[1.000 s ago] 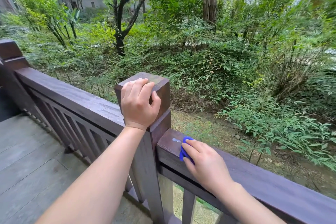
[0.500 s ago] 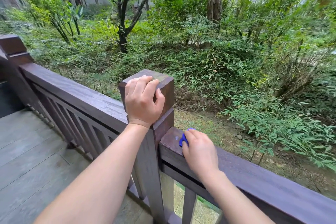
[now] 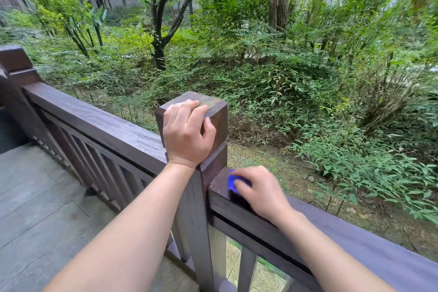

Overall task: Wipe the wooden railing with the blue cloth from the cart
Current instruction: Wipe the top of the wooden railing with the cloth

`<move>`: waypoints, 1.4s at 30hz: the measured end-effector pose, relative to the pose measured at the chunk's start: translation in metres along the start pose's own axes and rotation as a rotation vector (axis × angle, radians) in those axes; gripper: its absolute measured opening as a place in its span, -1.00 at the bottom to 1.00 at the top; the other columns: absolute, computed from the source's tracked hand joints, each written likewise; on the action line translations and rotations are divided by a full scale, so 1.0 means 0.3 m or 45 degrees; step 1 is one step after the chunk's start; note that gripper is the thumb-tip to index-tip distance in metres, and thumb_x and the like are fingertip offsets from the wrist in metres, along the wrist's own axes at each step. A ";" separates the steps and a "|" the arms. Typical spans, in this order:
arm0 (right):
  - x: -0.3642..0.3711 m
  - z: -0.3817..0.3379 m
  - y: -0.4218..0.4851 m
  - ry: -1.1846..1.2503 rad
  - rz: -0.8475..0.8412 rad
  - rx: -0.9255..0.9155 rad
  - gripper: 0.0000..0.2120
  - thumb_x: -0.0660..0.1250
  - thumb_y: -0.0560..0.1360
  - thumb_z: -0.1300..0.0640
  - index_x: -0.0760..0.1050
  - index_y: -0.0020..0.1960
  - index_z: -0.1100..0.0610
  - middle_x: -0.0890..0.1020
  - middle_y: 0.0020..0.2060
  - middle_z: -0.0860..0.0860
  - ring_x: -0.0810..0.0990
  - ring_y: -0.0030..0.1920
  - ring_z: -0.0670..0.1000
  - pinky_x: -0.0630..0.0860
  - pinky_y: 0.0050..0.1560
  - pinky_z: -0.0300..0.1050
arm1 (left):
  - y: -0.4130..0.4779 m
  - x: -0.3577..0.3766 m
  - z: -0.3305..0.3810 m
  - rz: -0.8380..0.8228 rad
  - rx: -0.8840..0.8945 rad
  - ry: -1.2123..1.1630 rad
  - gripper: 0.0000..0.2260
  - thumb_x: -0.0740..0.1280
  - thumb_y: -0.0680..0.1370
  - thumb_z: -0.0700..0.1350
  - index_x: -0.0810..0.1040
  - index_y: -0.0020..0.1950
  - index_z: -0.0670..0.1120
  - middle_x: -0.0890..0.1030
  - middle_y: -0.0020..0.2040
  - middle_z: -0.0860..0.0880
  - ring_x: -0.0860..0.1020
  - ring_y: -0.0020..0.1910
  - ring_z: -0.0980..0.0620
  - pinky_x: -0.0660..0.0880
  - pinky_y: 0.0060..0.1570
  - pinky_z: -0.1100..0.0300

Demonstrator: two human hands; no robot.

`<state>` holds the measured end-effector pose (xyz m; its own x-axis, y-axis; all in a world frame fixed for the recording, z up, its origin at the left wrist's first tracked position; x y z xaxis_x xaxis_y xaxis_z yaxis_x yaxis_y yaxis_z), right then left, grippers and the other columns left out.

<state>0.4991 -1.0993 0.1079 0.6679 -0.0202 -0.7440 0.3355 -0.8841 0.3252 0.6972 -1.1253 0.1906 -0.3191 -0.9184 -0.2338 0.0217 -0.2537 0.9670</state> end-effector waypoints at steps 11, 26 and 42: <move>-0.054 0.038 -0.050 -0.039 -0.033 -0.005 -0.65 0.35 0.49 -0.12 0.56 0.25 -0.07 0.49 0.34 -0.13 0.43 0.32 0.00 0.27 0.32 -0.28 | -0.005 0.005 -0.002 0.012 -0.009 -0.004 -0.81 0.27 0.55 -0.13 0.65 0.04 -0.13 0.67 0.03 -0.14 0.59 0.04 -0.21 0.49 0.13 -0.11; 0.115 -0.031 -0.049 -0.349 -0.138 -0.438 -0.68 0.22 0.47 -0.03 0.51 0.17 0.06 0.52 0.29 0.00 0.52 0.10 0.15 0.52 0.13 -0.03 | -0.004 -0.003 0.007 -0.004 -0.017 -0.012 -0.83 0.30 0.52 -0.17 0.65 0.03 -0.14 0.67 0.04 -0.16 0.60 0.06 -0.23 0.47 0.18 -0.10; 0.023 0.064 -0.067 -0.462 0.044 -0.158 -0.81 0.25 0.51 0.04 0.57 0.03 0.07 0.58 0.10 0.02 0.48 0.01 0.17 0.51 0.05 0.02 | -0.006 -0.001 0.004 0.014 -0.015 -0.031 -0.83 0.30 0.52 -0.17 0.65 0.02 -0.15 0.66 0.04 -0.17 0.59 0.05 -0.23 0.46 0.16 -0.11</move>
<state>0.4840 -1.0905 0.0850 0.4089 -0.2330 -0.8823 0.4094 -0.8173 0.4056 0.6961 -1.1242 0.1891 -0.3417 -0.9135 -0.2208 0.0365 -0.2476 0.9682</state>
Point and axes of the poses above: each hand's wrist, its own y-axis towards the middle knuckle, its own x-axis out of the palm, z = x × y, the point moved 1 cm from there along y, towards the middle knuckle
